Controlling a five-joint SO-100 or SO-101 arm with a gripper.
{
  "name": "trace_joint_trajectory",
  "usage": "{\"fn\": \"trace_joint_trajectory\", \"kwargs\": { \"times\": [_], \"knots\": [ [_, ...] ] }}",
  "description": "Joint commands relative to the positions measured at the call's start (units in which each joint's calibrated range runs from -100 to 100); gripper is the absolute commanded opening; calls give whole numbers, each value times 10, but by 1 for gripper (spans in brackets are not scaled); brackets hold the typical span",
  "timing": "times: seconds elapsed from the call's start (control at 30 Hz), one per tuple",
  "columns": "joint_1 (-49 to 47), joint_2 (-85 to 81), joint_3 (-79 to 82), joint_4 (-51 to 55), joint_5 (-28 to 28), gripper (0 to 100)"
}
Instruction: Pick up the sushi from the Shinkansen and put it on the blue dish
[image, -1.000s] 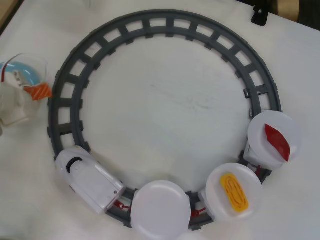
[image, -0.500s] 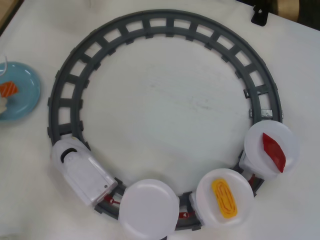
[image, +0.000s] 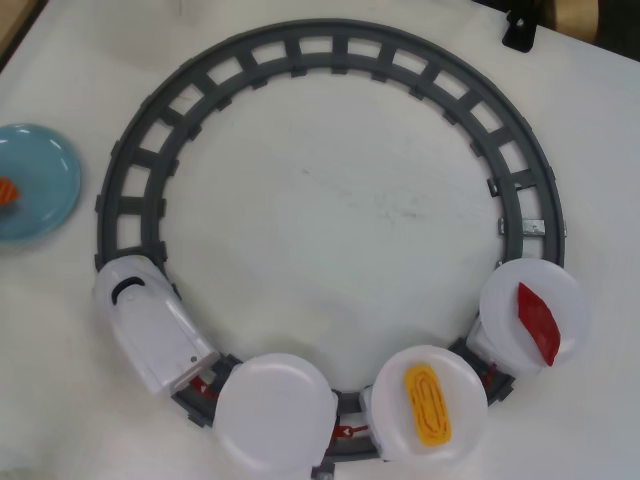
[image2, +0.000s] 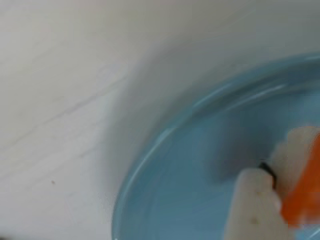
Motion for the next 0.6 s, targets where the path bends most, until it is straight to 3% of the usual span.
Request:
{"fn": "trace_joint_trajectory", "kwargs": {
  "times": [0.0,0.17,0.43,0.57],
  "knots": [
    [-3,-6,-30,1,0,20],
    [1,-6,-32,-1,1,25],
    [4,-113,-24,25,-8,24],
    [12,-241,85,-13,-36,15]
  ]
}}
